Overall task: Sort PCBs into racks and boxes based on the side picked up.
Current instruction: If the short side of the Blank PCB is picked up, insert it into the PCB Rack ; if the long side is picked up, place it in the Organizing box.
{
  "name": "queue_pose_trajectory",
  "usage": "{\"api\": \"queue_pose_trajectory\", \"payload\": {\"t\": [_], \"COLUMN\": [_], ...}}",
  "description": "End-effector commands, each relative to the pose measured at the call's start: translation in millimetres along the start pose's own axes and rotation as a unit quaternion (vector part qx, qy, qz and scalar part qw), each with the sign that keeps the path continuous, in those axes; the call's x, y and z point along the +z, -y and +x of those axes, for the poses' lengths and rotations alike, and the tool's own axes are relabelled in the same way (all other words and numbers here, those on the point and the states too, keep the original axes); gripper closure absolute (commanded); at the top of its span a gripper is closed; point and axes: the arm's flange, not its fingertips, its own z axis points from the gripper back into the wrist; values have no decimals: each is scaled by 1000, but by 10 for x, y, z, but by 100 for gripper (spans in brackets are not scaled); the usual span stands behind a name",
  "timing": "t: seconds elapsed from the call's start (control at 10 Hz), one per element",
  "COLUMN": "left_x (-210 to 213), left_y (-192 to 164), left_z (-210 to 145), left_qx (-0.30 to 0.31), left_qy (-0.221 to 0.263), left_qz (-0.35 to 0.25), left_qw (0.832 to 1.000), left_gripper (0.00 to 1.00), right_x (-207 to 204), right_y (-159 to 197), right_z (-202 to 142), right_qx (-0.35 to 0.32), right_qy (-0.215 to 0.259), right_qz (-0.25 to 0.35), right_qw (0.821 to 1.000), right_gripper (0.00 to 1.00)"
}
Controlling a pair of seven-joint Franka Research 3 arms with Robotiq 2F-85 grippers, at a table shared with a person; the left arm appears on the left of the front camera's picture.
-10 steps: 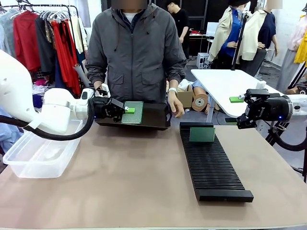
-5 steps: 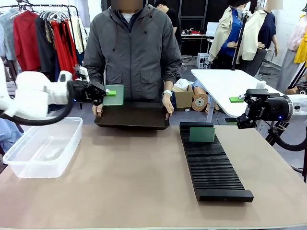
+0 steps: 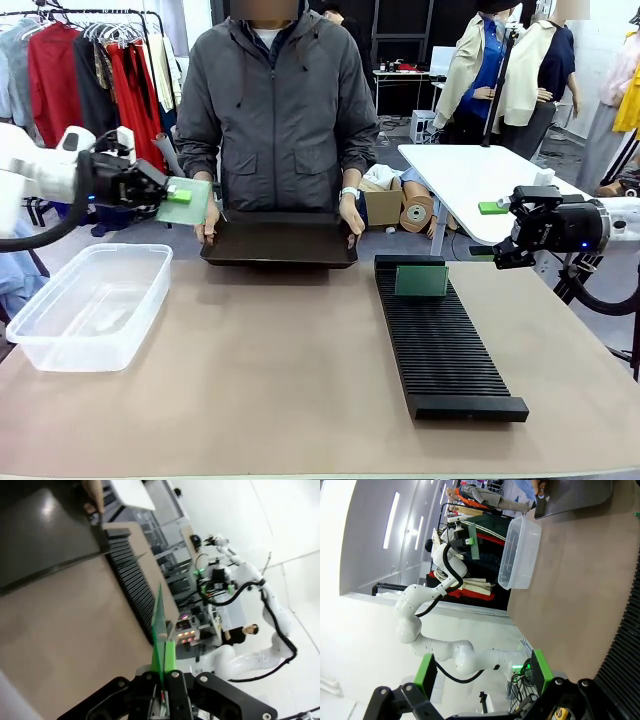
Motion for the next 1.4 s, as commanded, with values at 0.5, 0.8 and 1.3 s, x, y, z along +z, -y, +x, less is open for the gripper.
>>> {"api": "queue_pose_trajectory", "payload": {"t": [0.5,0.8,1.3], "left_x": [576,491,485], "left_y": [-117,-339,-671], "left_z": [-220,-255,-290], "left_qx": [32,19,0], "left_qy": [-128,-158,-113], "left_qz": [203,263,325], "left_qw": [970,951,939], "left_gripper": [100,100,100], "right_x": [0,0,0], "right_y": [-24,-24,-24], "right_z": [2,2,2], "right_qx": [2,2,2], "right_qy": [-1,-1,-1], "right_qz": [4,4,4], "right_qw": [1000,1000,1000], "right_gripper": [0,0,0]}}
